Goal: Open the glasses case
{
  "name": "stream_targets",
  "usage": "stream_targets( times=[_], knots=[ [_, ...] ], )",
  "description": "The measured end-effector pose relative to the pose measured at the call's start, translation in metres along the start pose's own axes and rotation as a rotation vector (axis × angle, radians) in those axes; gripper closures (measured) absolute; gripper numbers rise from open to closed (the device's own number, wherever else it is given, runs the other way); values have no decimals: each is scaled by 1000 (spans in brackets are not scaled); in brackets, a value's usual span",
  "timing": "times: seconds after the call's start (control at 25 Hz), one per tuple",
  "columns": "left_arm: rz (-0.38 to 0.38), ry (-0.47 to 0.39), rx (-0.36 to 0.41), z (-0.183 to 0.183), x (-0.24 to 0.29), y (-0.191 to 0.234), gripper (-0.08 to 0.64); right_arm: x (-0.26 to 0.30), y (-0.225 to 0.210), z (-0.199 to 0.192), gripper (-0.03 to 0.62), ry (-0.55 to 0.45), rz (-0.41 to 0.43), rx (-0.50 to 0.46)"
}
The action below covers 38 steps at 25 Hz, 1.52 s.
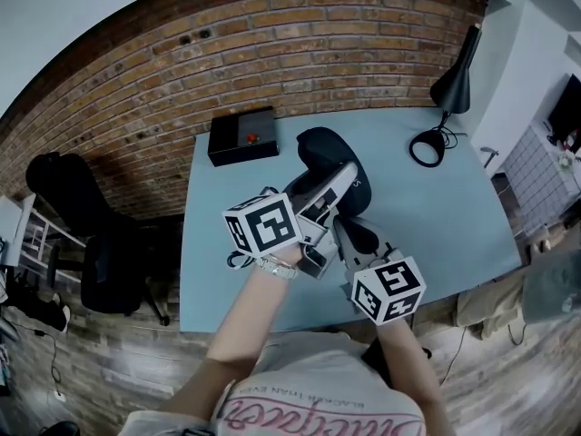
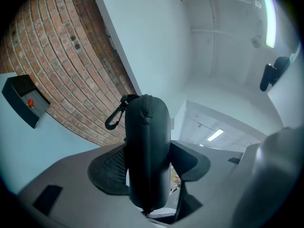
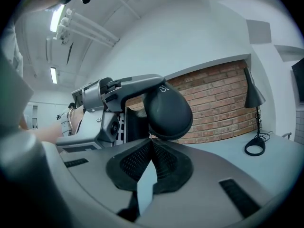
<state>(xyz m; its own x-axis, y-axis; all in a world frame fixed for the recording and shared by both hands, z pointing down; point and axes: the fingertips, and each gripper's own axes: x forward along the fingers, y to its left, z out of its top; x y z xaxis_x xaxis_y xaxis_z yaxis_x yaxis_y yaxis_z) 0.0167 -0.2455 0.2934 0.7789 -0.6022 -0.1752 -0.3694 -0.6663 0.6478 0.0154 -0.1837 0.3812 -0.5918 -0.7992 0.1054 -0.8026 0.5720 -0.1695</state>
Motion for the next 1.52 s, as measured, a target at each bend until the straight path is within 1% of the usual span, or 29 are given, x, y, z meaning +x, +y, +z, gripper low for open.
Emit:
stream_targets(
  times=[0.16, 0.4, 0.64, 0.92, 1.12, 1.52],
  knots=[
    [-10, -8, 12, 2, -3, -1, 298, -2, -1, 0, 577, -1, -11, -7],
    [-9, -23, 61, 4, -6, -4, 299, -5, -8, -4, 575, 17, -42, -19],
    [-20, 8, 108, 3, -7, -9, 299, -9, -14, -9, 575, 29, -68, -33],
    [-39, 25, 114, -1, -10, -10, 301, -16, -26, -11, 575, 36, -95, -49],
    [-52, 65, 140, -7, -11, -14, 301, -20, -31, -14, 575, 46, -116, -67],
    [-110, 170, 184, -26, -20, -19, 304, -28, -41, -13, 575, 56, -147, -111]
  ],
)
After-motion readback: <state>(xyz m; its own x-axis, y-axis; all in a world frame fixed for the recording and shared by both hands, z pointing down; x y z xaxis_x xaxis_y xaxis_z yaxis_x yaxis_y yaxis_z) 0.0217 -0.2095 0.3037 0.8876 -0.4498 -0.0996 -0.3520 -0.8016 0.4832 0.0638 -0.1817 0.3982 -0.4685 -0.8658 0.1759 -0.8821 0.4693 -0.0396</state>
